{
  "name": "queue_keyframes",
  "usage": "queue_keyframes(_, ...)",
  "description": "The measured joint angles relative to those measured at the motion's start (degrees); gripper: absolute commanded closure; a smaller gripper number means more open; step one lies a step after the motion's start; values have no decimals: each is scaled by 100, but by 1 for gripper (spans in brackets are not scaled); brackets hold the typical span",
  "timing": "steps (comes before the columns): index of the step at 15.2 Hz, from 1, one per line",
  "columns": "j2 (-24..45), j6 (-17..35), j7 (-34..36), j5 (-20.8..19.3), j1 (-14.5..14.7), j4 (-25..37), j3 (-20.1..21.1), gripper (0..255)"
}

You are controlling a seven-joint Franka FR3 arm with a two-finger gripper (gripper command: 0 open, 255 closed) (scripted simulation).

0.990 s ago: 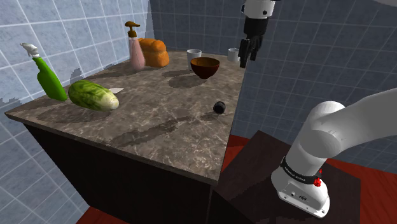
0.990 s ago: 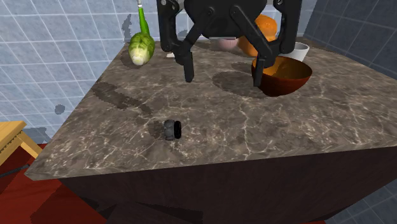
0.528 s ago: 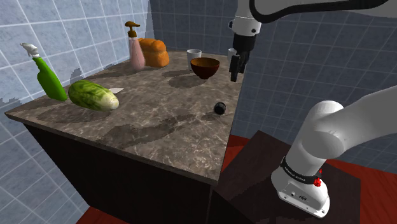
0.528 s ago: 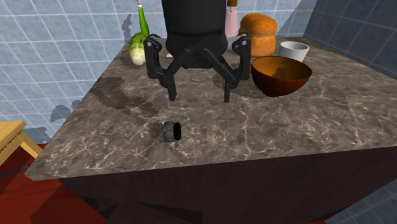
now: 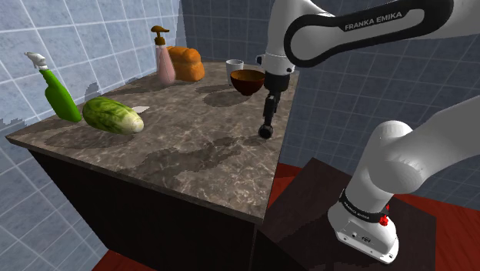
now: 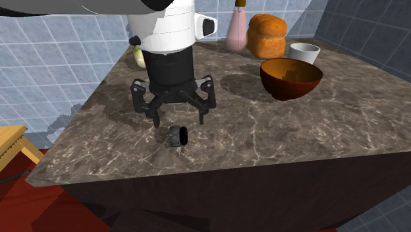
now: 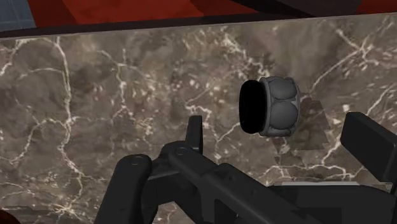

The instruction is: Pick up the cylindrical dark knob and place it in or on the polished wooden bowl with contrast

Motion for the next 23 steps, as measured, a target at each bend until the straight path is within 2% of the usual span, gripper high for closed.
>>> queue_keyframes(8, 198, 733, -30, 52, 70, -529, 45, 0)
queue_keyframes(14, 229, 797, -32, 52, 70, -560, 46, 0)
queue_keyframes(15, 229, 797, -32, 52, 70, -560, 46, 255)
queue_keyframes(23, 229, 797, -32, 52, 70, -560, 46, 255)
